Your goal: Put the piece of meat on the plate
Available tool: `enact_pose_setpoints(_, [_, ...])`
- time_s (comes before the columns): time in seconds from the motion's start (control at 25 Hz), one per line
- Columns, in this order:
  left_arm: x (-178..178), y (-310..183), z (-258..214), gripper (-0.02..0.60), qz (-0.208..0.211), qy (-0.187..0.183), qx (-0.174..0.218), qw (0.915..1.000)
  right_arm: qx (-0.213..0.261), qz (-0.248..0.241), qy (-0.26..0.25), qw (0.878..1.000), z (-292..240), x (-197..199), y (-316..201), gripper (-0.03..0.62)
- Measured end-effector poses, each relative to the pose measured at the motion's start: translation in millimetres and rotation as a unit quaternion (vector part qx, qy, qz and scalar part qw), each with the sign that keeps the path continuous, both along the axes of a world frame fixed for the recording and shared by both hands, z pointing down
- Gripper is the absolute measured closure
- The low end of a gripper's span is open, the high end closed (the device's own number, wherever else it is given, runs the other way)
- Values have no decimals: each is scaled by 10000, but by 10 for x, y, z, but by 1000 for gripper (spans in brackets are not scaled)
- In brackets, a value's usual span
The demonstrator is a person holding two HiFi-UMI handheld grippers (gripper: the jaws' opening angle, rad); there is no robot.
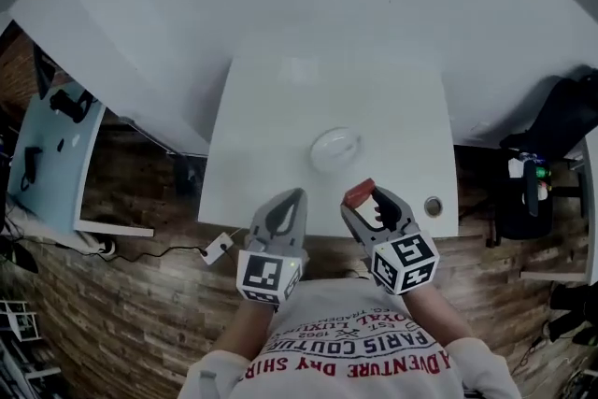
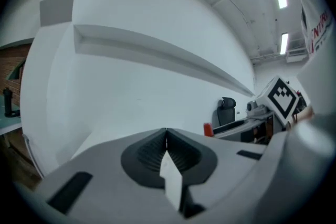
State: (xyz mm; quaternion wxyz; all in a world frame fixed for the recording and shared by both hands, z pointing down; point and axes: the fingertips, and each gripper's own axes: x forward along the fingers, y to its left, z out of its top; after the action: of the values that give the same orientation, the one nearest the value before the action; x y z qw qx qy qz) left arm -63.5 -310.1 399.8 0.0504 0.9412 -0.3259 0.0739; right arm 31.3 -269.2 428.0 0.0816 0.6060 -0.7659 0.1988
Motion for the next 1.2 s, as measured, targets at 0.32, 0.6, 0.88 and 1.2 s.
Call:
enact_pose_setpoints(0.32, [-14,-645,152,575,712,-15,-283,9971,-399,864,213,9952,204,17,-483,315])
enact_pose_setpoints(0.6, [10,-973,326,575,981,-145,-541,9936,-964,1245,379,9868,452,70,-757,315])
enact_pose_setpoints(0.88, [227,-1253,643,575,943,-334,-853,9913,-1593,1171,351,9796,865,277,-1082,315])
enact_pose_setpoints(1.2, [359,-1570,1009,575,704,-594,-1149,9891,-2418,771,502,9659,1489,459,-1389,315])
